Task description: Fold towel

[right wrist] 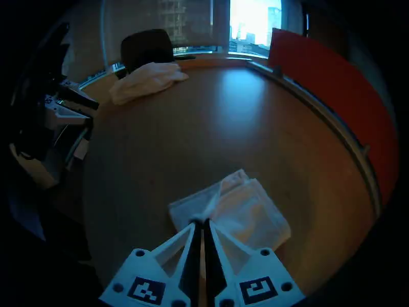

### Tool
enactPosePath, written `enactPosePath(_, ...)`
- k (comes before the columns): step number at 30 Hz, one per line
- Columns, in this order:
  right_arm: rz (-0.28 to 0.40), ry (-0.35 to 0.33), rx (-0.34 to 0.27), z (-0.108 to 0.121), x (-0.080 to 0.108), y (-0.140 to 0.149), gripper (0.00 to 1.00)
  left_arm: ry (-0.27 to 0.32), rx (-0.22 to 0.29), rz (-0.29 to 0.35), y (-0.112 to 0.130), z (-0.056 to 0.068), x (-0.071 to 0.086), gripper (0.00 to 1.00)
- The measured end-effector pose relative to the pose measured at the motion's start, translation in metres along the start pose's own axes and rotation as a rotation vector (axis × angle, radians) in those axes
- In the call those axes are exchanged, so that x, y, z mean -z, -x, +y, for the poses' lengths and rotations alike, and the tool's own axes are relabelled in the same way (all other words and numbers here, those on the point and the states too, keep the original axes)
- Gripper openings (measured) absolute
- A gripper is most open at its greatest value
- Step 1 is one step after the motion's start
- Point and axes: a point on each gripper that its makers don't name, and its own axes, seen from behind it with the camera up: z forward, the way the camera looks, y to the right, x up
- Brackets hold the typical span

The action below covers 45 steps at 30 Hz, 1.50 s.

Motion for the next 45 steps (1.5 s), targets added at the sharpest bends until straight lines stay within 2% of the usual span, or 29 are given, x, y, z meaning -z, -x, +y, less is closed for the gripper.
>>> enactPosePath(7,-0.004,-0.003,-0.023,-0.002,-0.003,0.000,0.08,-0.003,0.012,-0.002,0.005,-0.002,0.002,0.75)
enactPosePath(9,-0.006,-0.006,-0.030,-0.004,-0.002,0.000,0.17,-0.002,0.014,-0.002,0.005,-0.002,0.002,0.75)
enactPosePath(12,-0.004,-0.012,-0.041,-0.005,-0.001,0.000,0.41,0.000,0.014,-0.001,0.004,-0.001,0.002,0.75)
enactPosePath(14,0.002,-0.009,-0.047,-0.005,-0.001,-0.001,0.53,0.001,0.014,0.000,0.004,-0.001,0.001,0.75)
enactPosePath(19,0.004,0.010,-0.056,-0.001,0.000,0.002,0.65,0.003,0.010,0.003,0.002,-0.001,0.001,0.75)
enactPosePath(45,-0.071,0.097,-0.113,0.016,0.023,0.074,0.66,0.019,-0.006,0.005,-0.002,0.006,-0.001,0.75)
